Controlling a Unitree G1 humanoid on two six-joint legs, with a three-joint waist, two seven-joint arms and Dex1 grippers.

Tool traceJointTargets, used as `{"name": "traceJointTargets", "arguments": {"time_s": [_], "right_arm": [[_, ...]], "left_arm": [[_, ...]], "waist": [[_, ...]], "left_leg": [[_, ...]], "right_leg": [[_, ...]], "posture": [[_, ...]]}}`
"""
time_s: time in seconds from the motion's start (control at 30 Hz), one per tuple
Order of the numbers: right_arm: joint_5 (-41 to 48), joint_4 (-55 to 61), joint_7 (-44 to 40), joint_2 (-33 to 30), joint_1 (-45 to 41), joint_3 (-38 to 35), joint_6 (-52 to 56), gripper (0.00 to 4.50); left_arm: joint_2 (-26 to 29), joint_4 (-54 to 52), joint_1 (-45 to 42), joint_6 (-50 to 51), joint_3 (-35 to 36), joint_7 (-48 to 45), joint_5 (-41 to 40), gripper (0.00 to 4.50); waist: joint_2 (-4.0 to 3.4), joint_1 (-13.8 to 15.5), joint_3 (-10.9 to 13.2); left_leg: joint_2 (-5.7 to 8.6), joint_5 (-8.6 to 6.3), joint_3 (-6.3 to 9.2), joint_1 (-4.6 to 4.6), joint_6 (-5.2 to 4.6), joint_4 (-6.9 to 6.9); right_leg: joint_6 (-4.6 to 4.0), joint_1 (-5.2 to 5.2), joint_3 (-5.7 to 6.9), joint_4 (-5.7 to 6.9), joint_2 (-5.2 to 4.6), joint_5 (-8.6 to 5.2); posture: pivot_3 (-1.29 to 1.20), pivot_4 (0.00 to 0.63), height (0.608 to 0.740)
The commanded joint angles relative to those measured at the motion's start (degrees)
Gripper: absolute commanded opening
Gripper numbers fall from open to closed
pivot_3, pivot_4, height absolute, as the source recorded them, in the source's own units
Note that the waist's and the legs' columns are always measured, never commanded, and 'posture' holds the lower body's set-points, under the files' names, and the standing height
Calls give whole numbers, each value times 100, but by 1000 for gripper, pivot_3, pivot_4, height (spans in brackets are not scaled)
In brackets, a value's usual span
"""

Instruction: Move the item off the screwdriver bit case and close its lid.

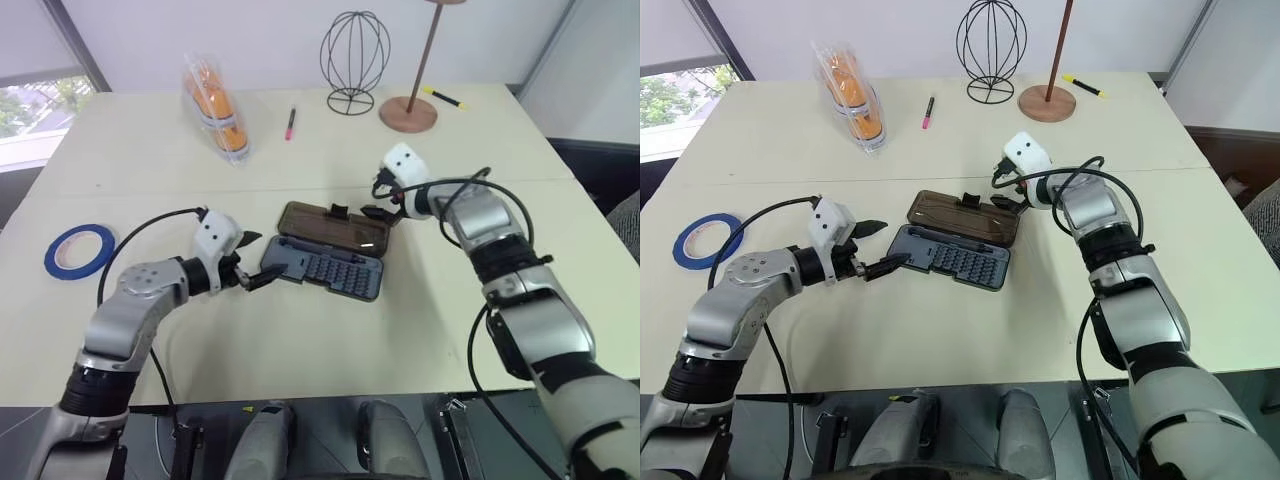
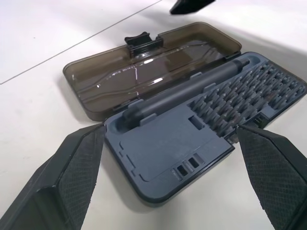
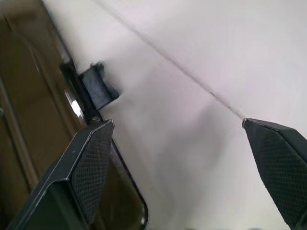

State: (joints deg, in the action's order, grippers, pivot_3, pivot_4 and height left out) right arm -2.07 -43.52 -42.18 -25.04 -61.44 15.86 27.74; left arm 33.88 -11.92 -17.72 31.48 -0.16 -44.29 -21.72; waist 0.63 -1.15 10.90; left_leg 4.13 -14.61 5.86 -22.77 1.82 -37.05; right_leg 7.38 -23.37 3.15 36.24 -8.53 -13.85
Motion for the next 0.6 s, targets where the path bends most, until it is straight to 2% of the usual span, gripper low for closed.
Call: {"name": "traceJointTargets", "arguments": {"time_s": [0.03, 0.17, 0.37, 0.47, 0.6], "right_arm": [[-243, -388, -400, 26, -283, 151, -492, 4479], [-389, -587, -677, 20, -327, 202, -745, 4479], [-700, -1078, -650, 7, -368, 209, -1099, 4479], [-790, -1201, -687, 7, -374, 198, -1201, 3687], [-840, -1222, -756, 10, -356, 182, -1254, 1574]], "left_arm": [[78, -248, 39, -103, 201, 79, -2, 4500], [76, -407, 177, -91, 237, 173, 1, 4500], [64, -528, 257, -85, 211, 254, 10, 4500], [74, -534, 237, -66, 206, 221, -35, 4500], [153, -579, 257, 6, 230, 83, -128, 4500]], "waist": [[0, -2, 0], [-1, -6, 1], [-2, -4, 1], [-2, -5, 1], [-2, -5, 1]], "left_leg": [[0, 0, 0, 0, 0, 0], [0, 0, 1, 0, 1, 1], [-1, 1, 2, 1, 2, 0], [-1, 1, 2, 1, 2, 0], [-1, 1, 2, 2, 3, -1]], "right_leg": [[0, 0, 0, 0, 0, 0], [0, -1, -1, 0, 0, 0], [0, -2, -1, 3, 2, 0], [0, -2, -2, 3, 2, 0], [0, 0, -2, 4, 2, 0]], "posture": [[0, 150, 740], [0, 150, 740], [0, 150, 740], [0, 150, 740], [0, 150, 740]]}}
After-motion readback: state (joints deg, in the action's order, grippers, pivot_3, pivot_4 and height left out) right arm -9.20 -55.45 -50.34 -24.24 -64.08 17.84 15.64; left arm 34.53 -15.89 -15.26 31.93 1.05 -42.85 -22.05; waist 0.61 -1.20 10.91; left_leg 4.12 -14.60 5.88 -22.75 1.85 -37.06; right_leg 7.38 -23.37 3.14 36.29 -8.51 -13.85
